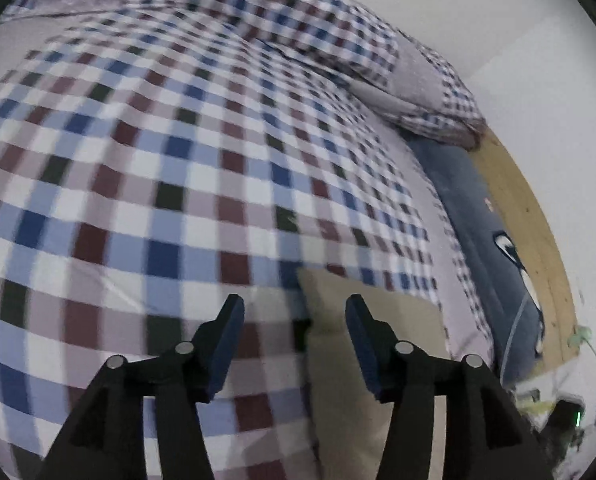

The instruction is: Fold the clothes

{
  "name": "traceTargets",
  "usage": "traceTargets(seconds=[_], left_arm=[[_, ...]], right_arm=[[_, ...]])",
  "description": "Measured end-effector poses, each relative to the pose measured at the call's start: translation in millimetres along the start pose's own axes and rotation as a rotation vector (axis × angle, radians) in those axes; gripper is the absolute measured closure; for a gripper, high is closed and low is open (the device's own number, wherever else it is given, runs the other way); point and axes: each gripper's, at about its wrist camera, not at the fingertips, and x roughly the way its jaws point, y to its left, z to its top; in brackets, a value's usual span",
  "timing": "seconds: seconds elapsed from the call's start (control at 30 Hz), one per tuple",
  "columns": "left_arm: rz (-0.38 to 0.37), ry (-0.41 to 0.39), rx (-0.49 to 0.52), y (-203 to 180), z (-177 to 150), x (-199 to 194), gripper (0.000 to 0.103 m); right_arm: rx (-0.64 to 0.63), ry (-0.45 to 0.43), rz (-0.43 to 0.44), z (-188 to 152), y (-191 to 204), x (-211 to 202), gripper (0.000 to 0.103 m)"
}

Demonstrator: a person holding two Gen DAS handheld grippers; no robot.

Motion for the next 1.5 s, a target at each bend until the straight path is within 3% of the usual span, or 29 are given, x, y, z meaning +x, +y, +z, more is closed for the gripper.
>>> traceTargets(seconds=[0.17,0.33,0.47,0.5,0.53,0.6,0.77,0.83,0.97,1.07,1.1,1.17,1.23,1.33,1.5], left_arm=[[0.019,0.048,0.032,-10,-6,28,0.045],[-0.014,-0.010,0.002,-4,-5,33,0.045],[-0.017,-0.014,0.009,1,-5,39,0.058],[-0.021,-0.011,0.016,-1,-4,41,0.062],[-0.024,-0.006,0.022,-2,-4,43,0.075],[-0.020,-0.014,0.041,-8,-2,44,0.094],[-0.026,-0.158,0.076,-17,-5,21,0.099],[0.028,-0.181,0.099,-17,-8,22,0.099],[0.056,-0.113,0.039,1,-8,37,0.096],[0.083,-0.112,0.004,7,-7,29,0.080],[0.092,-0.113,-0.008,9,-8,25,0.075],[0.096,-0.112,-0.031,14,-12,15,0.056],[0.096,-0.113,-0.034,18,-21,3,0.047],[0.110,-0.099,-0.011,20,-41,-16,0.045],[0.086,-0.041,0.025,9,-93,-43,0.045]], right_arm=[[-0.020,0.118,0.009,61,-4,96,0.051],[-0.031,0.221,-0.062,83,-19,174,0.051],[-0.007,0.272,-0.054,87,-34,214,0.053],[-0.030,0.268,-0.046,88,-32,217,0.061],[-0.057,0.261,-0.038,88,-29,220,0.081],[-0.129,0.264,-0.043,92,-20,225,0.096],[-0.286,0.146,-0.067,109,11,211,0.099],[-0.310,0.115,-0.067,117,21,208,0.098],[-0.356,0.135,-0.170,111,20,230,0.095],[-0.355,0.115,-0.269,106,16,235,0.069],[-0.331,0.095,-0.263,110,14,227,0.059],[-0.275,0.052,-0.240,121,10,207,0.054],[-0.223,0.022,-0.210,128,5,188,0.053],[-0.160,0.018,-0.152,130,-4,159,0.052],[-0.176,0.062,-0.103,101,10,128,0.052]])
